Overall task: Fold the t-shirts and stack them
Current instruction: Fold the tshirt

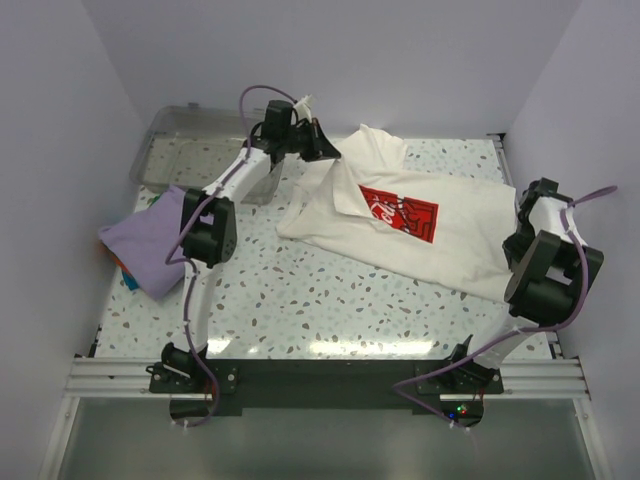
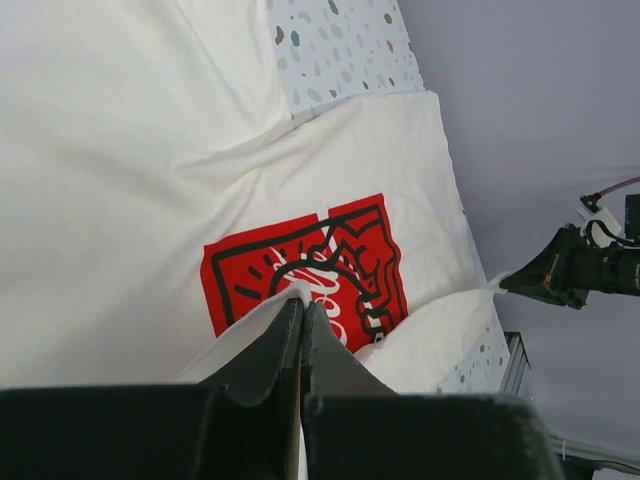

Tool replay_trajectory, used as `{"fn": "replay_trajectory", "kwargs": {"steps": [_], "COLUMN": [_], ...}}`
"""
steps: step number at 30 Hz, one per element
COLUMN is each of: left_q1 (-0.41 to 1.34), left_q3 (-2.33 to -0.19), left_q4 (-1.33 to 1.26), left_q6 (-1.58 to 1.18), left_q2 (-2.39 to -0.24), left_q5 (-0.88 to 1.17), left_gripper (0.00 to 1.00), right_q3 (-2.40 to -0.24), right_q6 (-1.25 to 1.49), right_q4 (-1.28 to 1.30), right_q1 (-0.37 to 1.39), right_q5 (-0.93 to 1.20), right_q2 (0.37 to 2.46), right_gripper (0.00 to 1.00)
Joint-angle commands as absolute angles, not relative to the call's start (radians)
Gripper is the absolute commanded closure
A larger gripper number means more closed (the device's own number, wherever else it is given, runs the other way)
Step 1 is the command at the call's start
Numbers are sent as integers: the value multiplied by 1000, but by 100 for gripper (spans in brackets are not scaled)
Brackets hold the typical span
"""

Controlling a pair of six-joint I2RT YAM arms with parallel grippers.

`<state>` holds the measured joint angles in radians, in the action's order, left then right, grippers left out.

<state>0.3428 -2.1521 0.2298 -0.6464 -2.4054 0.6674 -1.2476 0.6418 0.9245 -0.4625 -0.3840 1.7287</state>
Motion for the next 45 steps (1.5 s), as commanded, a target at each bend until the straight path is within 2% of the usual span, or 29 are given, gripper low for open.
{"fn": "replay_trajectory", "kwargs": {"steps": [1, 8, 10, 11, 13, 14, 18, 20, 34, 39, 45], "left_q1": [347, 345, 345, 345, 345, 345, 347, 345, 345, 345, 345], "left_q3": [-2169, -2169, -2166, -2164, -2158, -2157, -2146, -2109, -1559, -1395, -1298], "left_q4": [117, 87, 80, 72, 58, 57, 60, 63, 236, 313, 360], "left_q6": [-678, -703, -709, -709, -709, -709, -700, -689, -407, -333, -293], "left_q2": [-2411, -2441, -2442, -2441, -2428, -2424, -2379, -2352, -1927, -1829, -1796], "left_q5": [672, 693, 695, 693, 686, 677, 666, 661, 523, 430, 347], "left_gripper": [100, 99, 86, 71, 55, 52, 44, 42, 40, 40, 40], "right_q3": [-1287, -1289, -1299, -1302, -1316, -1322, -1350, -1345, -1068, -941, -879], "right_q6": [670, 680, 681, 680, 673, 672, 660, 647, 545, 522, 523], "right_q4": [899, 887, 887, 885, 879, 882, 879, 867, 784, 752, 724], "right_q1": [-459, -457, -457, -456, -451, -451, -443, -439, -362, -356, -353], "right_q5": [-422, -407, -377, -367, -339, -330, -299, -288, -149, -72, -64], "right_q2": [1729, 1762, 1764, 1760, 1749, 1743, 1709, 1684, 1393, 1402, 1501], "right_gripper": [100, 100, 100, 100, 98, 83, 40, 35, 32, 32, 36]}}
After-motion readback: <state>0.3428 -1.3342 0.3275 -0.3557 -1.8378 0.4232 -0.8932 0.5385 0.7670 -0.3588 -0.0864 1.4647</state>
